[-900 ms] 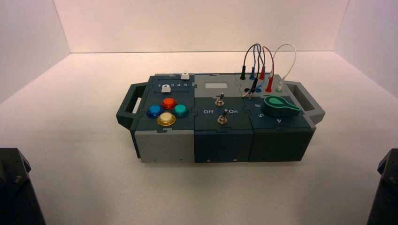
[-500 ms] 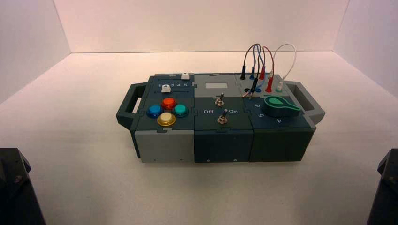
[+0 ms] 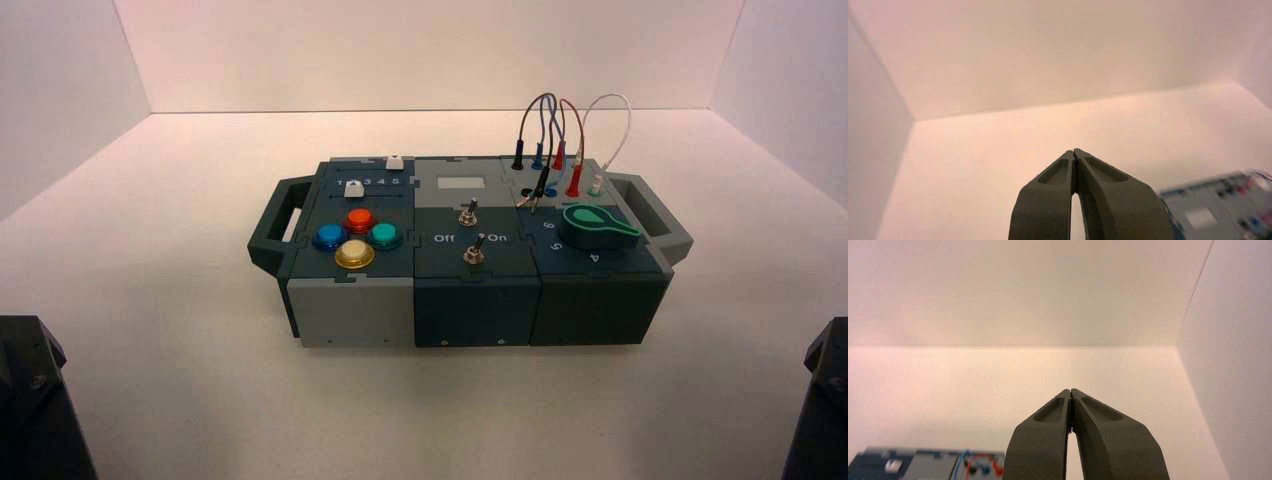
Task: Flip the bottom switch off with the left gripper.
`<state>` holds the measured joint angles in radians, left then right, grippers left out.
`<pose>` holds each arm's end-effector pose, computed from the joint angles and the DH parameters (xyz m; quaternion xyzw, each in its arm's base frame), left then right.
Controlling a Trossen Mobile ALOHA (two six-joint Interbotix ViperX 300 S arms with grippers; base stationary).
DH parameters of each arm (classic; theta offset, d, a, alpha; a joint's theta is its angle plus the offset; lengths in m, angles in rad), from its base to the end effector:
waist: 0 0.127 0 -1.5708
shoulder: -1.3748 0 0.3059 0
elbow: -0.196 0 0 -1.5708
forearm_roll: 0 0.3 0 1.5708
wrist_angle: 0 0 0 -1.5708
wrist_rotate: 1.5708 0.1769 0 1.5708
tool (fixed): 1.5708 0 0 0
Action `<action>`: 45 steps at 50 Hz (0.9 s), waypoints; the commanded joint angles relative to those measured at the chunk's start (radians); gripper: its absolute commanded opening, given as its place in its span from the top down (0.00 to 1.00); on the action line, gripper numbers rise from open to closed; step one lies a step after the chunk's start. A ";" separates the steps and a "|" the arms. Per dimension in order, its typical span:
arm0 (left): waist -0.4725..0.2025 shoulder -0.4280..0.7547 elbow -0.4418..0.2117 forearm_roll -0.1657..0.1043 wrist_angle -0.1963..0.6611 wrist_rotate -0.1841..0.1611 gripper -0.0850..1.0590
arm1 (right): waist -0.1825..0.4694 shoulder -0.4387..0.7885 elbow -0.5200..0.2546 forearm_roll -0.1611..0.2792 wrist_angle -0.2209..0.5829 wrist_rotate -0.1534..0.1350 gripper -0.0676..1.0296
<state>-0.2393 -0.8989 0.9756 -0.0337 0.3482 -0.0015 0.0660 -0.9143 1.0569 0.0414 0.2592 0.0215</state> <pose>0.2546 -0.0642 0.2645 0.0079 0.2114 -0.1188 0.9701 0.2578 0.0189 0.2455 0.0246 0.2004 0.0314 0.9789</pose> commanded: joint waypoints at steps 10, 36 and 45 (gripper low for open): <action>-0.109 0.072 -0.129 -0.107 0.302 -0.017 0.95 | 0.002 0.098 -0.135 0.063 0.322 0.000 0.96; -0.218 0.275 -0.123 -0.373 0.520 -0.086 0.95 | 0.051 0.337 -0.141 0.104 0.531 -0.008 0.96; -0.316 0.403 -0.146 -0.354 0.515 -0.141 0.95 | 0.107 0.445 -0.138 0.103 0.522 0.002 0.96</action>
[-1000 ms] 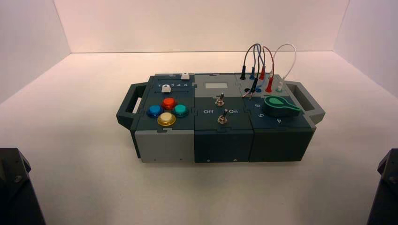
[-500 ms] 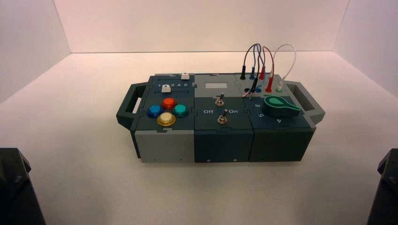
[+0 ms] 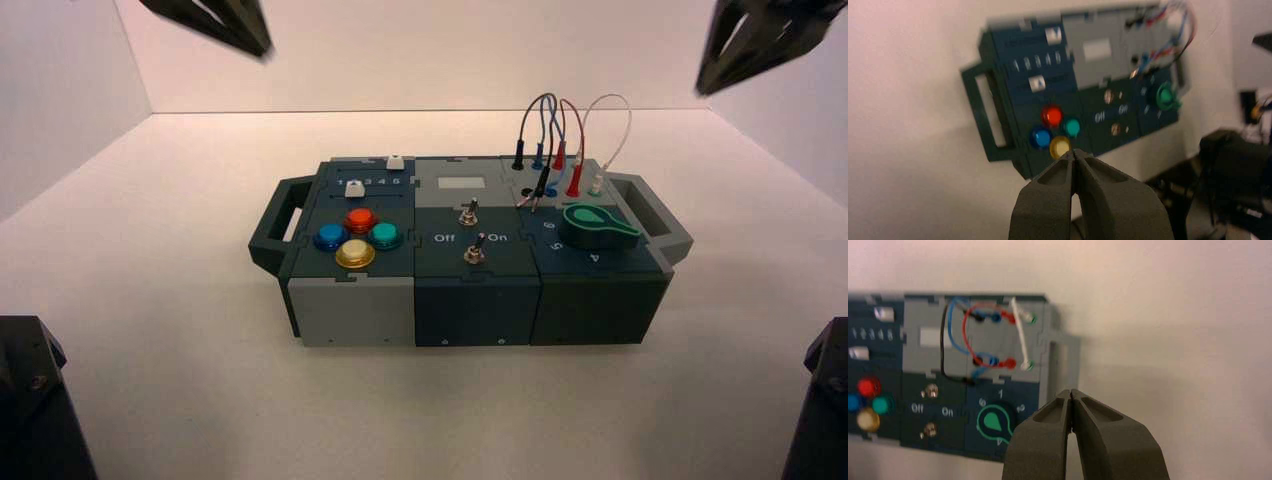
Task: Flip the bottom switch off with the left gripper.
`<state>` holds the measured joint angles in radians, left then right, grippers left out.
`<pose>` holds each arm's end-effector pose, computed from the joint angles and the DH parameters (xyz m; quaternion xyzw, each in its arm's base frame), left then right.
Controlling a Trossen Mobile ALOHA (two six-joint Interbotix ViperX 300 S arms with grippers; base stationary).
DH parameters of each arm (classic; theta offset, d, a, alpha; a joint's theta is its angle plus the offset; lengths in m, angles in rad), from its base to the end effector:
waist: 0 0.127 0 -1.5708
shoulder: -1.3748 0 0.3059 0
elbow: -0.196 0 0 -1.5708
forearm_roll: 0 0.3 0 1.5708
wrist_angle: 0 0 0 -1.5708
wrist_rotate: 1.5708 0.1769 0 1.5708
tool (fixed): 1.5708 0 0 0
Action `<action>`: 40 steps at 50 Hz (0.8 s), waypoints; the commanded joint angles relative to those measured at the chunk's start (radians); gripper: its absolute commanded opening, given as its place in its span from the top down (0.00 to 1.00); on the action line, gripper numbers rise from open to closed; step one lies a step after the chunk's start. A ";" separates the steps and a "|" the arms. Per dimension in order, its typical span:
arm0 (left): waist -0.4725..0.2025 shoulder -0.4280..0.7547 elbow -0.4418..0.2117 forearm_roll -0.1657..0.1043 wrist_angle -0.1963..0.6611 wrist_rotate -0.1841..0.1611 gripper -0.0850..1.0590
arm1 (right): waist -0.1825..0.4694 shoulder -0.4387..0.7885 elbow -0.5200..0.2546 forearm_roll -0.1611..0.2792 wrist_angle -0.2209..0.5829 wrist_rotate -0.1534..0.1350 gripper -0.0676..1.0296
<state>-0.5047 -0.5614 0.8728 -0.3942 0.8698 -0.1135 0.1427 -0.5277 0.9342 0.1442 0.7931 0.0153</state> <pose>0.1908 -0.1647 0.1670 -0.0898 0.5894 -0.2226 0.7714 0.2356 0.0521 0.1340 0.0367 0.5672 0.0682 0.8200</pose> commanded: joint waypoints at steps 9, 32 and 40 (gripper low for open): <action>-0.129 0.178 -0.072 0.058 -0.055 -0.124 0.95 | 0.032 0.126 0.005 -0.037 -0.067 0.052 0.96; -0.325 0.344 -0.241 0.239 -0.003 -0.356 0.95 | 0.035 0.215 0.018 -0.031 -0.084 0.067 0.96; -0.371 0.351 -0.268 0.196 -0.005 -0.357 0.95 | 0.038 0.230 0.026 -0.002 -0.086 0.057 0.96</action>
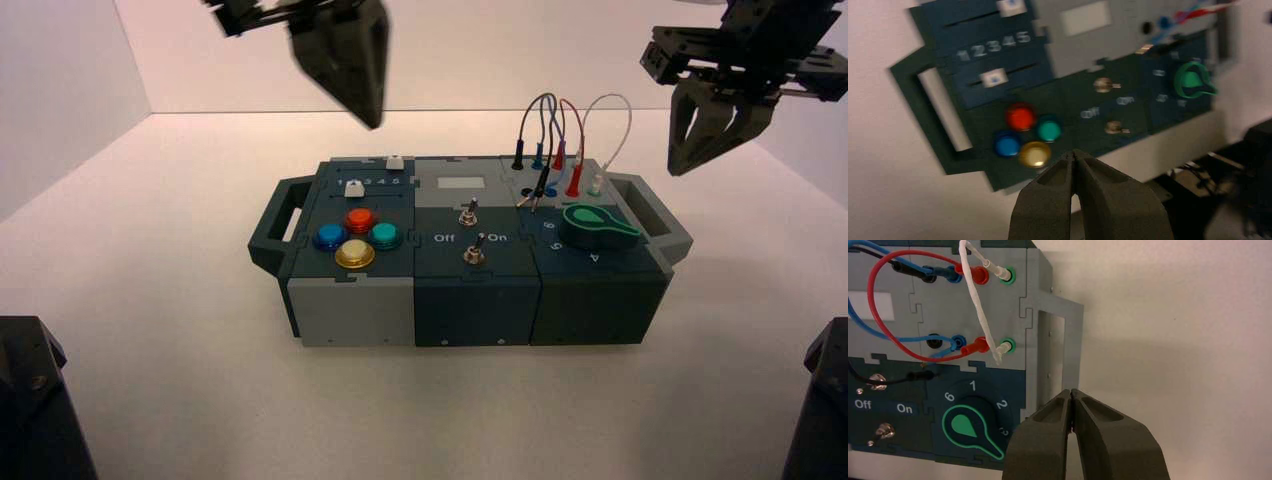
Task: Flip the bottom switch off with the left gripper.
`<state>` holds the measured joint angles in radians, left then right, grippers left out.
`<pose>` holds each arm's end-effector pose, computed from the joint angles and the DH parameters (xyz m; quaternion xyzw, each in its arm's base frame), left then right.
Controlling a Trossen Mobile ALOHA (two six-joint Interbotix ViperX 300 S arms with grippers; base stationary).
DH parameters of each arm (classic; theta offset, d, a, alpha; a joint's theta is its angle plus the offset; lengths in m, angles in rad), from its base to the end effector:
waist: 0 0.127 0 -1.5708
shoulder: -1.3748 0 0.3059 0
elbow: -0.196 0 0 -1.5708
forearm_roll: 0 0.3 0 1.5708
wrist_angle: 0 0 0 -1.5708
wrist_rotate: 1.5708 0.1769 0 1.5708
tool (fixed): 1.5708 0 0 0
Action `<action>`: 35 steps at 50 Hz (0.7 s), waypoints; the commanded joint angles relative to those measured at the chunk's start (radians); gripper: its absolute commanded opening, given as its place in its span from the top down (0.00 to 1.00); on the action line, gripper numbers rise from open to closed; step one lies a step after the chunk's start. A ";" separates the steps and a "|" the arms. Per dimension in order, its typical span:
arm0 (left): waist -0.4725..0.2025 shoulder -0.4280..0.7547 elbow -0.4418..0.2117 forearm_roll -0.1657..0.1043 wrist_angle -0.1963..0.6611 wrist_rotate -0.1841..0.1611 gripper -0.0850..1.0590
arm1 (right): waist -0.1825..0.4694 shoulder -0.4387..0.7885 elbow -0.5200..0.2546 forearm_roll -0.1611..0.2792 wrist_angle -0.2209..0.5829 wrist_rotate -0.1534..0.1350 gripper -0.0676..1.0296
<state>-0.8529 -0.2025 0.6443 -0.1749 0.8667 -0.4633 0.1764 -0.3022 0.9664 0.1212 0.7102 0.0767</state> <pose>0.1902 -0.2534 0.1356 0.0049 0.6505 -0.1997 0.7328 0.2327 0.0556 0.0734 0.0340 0.6383 0.0449 0.7677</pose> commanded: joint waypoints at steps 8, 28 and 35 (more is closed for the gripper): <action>-0.046 -0.011 -0.040 -0.074 -0.011 -0.008 0.95 | 0.021 0.025 0.006 0.057 0.000 -0.023 0.96; -0.071 0.048 0.006 -0.209 -0.141 0.037 0.95 | 0.038 0.103 0.008 0.061 -0.034 -0.029 0.96; -0.089 0.071 0.006 -0.230 -0.175 0.038 0.95 | 0.048 0.135 0.003 0.063 -0.046 -0.031 0.96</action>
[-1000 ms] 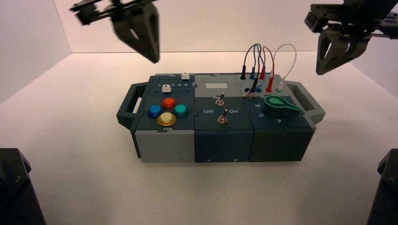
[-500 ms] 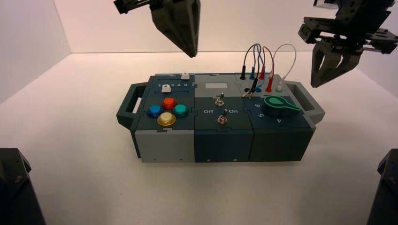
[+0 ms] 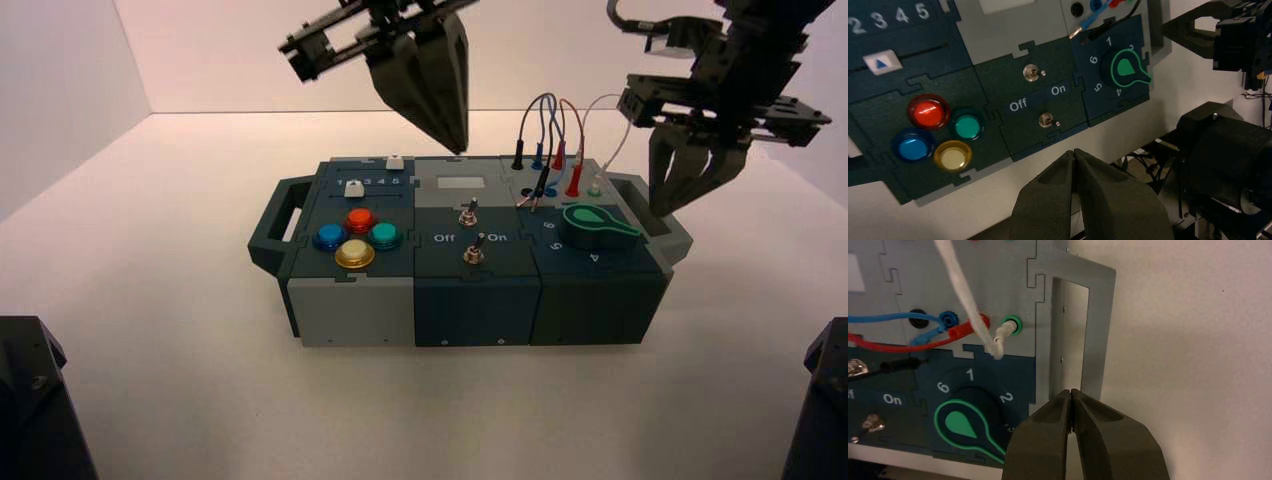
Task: Flip the bottom switch off with the left gripper.
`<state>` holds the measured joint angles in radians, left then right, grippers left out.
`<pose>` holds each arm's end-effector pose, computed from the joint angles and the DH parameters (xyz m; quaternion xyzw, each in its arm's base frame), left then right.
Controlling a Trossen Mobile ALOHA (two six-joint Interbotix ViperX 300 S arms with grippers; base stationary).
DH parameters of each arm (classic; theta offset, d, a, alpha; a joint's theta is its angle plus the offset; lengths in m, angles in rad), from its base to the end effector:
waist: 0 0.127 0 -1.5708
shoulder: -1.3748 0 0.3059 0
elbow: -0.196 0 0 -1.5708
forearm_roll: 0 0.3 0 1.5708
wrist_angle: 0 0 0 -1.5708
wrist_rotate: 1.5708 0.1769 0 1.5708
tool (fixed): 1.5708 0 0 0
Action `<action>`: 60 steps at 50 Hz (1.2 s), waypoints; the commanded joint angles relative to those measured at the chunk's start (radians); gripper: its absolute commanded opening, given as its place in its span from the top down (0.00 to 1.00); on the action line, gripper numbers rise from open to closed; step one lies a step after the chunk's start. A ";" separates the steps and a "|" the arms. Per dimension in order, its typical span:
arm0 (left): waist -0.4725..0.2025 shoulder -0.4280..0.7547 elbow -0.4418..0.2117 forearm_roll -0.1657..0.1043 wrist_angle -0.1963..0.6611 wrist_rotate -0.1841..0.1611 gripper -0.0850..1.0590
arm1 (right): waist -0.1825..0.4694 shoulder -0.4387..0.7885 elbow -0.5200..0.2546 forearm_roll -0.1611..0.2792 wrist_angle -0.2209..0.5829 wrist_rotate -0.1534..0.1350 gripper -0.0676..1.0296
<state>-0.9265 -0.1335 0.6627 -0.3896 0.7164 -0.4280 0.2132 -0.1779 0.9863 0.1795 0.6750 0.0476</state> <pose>0.1683 -0.2975 0.1207 -0.0683 0.6635 -0.2368 0.7064 0.2201 0.0678 0.0409 0.0347 0.6800 0.0560 0.7302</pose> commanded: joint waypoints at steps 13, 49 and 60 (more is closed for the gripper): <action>-0.043 0.052 -0.020 -0.063 -0.041 0.002 0.95 | 0.032 0.060 -0.014 0.005 -0.029 -0.008 0.96; -0.080 0.192 -0.038 -0.044 -0.121 -0.008 0.95 | 0.032 0.092 -0.009 0.003 -0.060 -0.028 0.96; -0.103 0.233 -0.117 0.121 -0.018 -0.117 0.95 | 0.032 0.094 -0.005 0.002 -0.066 -0.028 0.96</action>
<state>-1.0140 0.1074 0.5998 -0.3329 0.6673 -0.5001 0.2470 -0.0798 0.9863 0.1856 0.6167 0.0261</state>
